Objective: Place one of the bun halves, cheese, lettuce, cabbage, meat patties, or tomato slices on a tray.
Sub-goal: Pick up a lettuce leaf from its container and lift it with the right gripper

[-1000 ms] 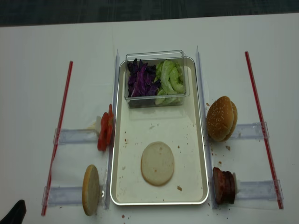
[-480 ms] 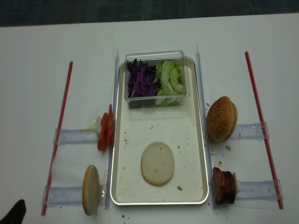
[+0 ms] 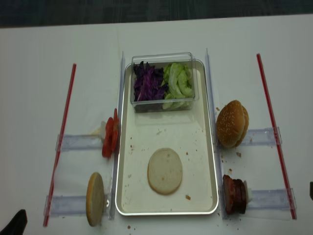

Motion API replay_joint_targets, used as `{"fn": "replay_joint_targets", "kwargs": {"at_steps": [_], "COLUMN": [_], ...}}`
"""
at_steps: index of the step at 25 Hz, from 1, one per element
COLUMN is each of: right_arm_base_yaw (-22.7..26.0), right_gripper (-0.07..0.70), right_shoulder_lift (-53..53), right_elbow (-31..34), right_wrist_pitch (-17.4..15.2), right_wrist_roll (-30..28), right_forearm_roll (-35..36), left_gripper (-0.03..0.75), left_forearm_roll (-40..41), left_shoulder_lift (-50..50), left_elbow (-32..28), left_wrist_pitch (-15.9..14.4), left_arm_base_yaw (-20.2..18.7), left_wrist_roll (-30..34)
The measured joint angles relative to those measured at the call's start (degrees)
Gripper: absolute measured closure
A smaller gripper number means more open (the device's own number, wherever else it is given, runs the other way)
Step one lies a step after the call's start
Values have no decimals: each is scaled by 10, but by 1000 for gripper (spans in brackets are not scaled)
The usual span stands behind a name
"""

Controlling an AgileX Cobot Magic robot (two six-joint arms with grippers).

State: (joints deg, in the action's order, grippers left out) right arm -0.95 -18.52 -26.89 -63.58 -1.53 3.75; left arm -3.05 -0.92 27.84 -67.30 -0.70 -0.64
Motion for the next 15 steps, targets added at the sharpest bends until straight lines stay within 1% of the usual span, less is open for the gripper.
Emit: {"fn": "replay_joint_targets", "kwargs": {"at_steps": [5, 9, 15], "right_arm_base_yaw": [0, 0, 0], "right_gripper": [73, 85, 132], "right_shoulder_lift": [-51, -97, -183], "right_elbow": [-3, -35, -83], "right_wrist_pitch": [1, 1, -3], "right_wrist_roll": [0, 0, 15], "right_forearm_roll": [0, 0, 15], "left_gripper": [288, 288, 288], "left_forearm_roll": [0, 0, 0], "left_shoulder_lift": [0, 0, 0], "left_elbow": [0, 0, 0], "left_wrist_pitch": [0, 0, 0], "left_arm_base_yaw": [0, 0, 0], "left_wrist_roll": [0, 0, 0]}}
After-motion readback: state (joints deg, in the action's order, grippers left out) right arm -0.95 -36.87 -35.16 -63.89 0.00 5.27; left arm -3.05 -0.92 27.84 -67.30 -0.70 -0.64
